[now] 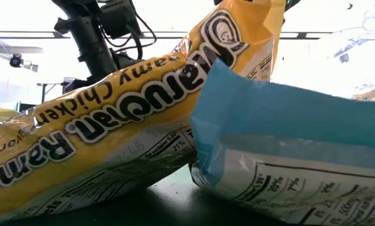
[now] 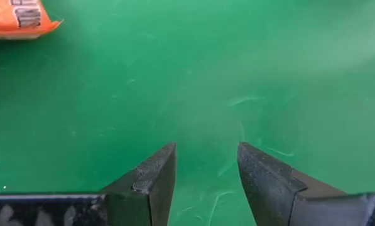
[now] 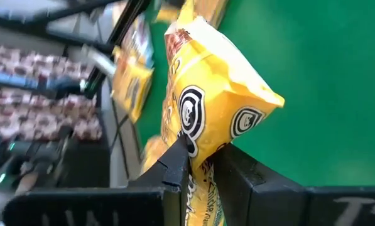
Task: Sort Maruchan noodles
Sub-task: Put the middle right yellow noodle pack into the bottom transparent bin
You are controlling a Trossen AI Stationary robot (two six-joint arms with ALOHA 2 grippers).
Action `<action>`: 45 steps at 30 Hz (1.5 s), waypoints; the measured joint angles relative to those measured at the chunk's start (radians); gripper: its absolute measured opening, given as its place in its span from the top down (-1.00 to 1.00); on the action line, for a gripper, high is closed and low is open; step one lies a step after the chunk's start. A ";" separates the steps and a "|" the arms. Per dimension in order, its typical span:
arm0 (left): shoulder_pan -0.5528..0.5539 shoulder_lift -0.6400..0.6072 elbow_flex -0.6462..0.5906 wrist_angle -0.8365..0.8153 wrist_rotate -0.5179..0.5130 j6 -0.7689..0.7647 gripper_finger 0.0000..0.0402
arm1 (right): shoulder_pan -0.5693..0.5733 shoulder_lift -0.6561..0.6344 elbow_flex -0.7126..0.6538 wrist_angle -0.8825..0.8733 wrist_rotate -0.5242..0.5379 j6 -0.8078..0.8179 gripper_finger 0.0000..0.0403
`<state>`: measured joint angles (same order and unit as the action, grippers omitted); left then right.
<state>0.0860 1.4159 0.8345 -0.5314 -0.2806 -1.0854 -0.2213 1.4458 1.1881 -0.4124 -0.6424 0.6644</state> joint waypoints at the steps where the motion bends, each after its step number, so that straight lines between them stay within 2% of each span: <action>1: 0.000 0.004 0.000 0.002 0.000 -0.003 0.24 | 0.021 -0.012 0.000 -0.020 -0.015 0.011 0.74; 4: 0.000 0.006 0.000 0.001 0.001 -0.017 0.24 | 0.083 -0.060 0.000 -0.052 -0.093 0.056 0.74; 6: 0.000 0.006 0.000 0.001 0.001 -0.030 0.24 | 0.126 -0.099 0.000 -0.071 -0.108 0.094 0.74; 14: 0.000 0.005 0.001 0.000 0.027 -0.046 0.24 | 0.331 -0.195 0.000 -0.180 -0.019 0.206 0.74; 23: 0.003 0.004 0.001 -0.003 0.029 0.102 0.24 | 0.526 -0.195 -0.001 -0.199 0.023 0.471 0.74; 30: 0.003 0.004 0.001 -0.018 0.029 0.193 0.24 | 0.612 -0.217 -0.002 -0.249 -0.013 0.735 0.74; 38: 0.003 0.004 0.001 -0.017 0.029 0.279 0.24 | 0.695 -0.324 0.012 -0.283 -0.020 1.011 0.74; 42: 0.004 0.004 0.001 -0.015 0.011 0.292 0.24 | 0.728 -0.370 0.025 -0.392 -0.019 1.098 0.74; 45: 0.006 0.004 0.001 -0.012 0.001 0.292 0.24 | 0.733 -0.382 0.032 -0.579 -0.015 1.162 0.74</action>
<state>0.0917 1.4200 0.8352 -0.5435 -0.2800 -0.7937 0.5118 1.0640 1.2204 -0.9916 -0.6569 1.8260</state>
